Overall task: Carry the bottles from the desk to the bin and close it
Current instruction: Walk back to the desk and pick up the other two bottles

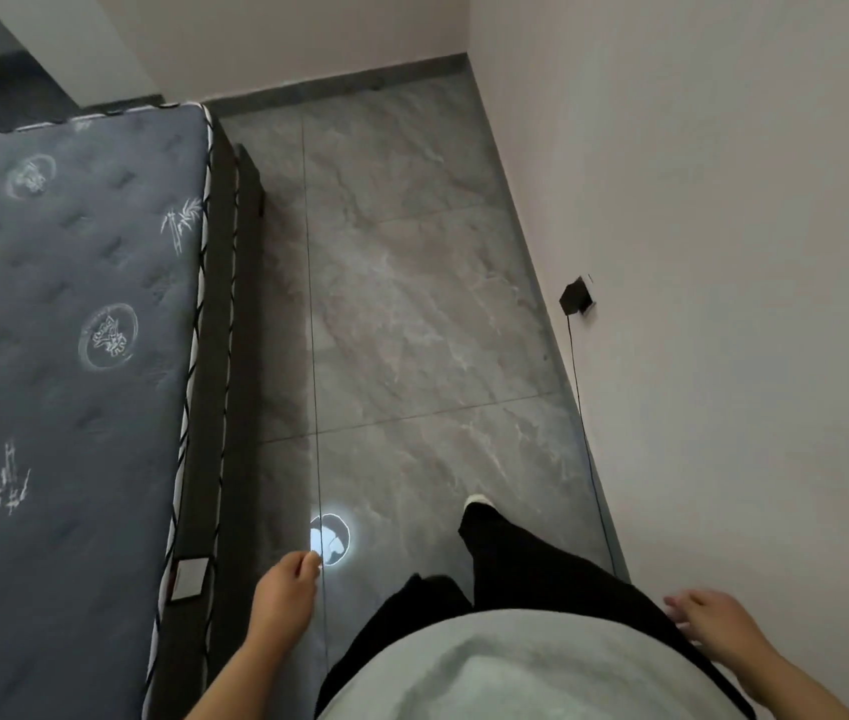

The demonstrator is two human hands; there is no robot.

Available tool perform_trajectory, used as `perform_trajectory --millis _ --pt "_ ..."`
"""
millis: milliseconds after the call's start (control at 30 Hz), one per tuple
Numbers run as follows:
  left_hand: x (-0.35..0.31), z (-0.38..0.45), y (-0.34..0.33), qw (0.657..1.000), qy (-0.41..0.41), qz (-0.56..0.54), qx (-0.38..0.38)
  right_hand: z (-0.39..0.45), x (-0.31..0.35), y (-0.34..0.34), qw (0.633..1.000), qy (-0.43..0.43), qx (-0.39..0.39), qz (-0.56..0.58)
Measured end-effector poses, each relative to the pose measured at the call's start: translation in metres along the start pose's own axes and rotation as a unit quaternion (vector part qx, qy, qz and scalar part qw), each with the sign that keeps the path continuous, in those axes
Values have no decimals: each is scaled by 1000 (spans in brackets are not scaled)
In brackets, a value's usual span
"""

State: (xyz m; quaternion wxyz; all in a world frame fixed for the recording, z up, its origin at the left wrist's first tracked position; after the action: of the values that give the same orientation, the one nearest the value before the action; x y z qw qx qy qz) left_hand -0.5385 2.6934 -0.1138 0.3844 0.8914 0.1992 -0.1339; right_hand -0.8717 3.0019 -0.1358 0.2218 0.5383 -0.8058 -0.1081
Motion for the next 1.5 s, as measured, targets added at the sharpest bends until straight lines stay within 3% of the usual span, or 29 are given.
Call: perform_trajectory --millis 400,733,867,1033,1167,1500 --pt "-69 86 30 988 130 -81 -12 66 276 27 992 114 39 -41" --pt "-206 226 113 998 57 -16 1 103 376 28 996 52 20 -64" --pt "-275 277 144 999 22 -49 -4 114 424 33 987 60 12 -151" --pt "-342 347 164 998 17 -52 -13 150 511 41 988 45 21 -146" --pt "-375 381 173 996 41 -65 -38 183 596 56 998 43 13 -45" --pt "-410 449 203 984 158 -78 -12 228 806 60 989 118 37 -82"
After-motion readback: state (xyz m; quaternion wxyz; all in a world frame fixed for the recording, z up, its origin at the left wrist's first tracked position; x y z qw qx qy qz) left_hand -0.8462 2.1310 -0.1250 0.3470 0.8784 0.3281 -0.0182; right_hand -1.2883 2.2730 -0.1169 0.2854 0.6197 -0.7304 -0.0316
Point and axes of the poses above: each hand's wrist, its own z-axis towards the middle knuckle, its own y-axis out of the back of the hand, x = y × z, the point moved 4 cm from there along z, towards the middle knuckle, and after that the axes turned 3 degrees about x, right-handed, at the moved point
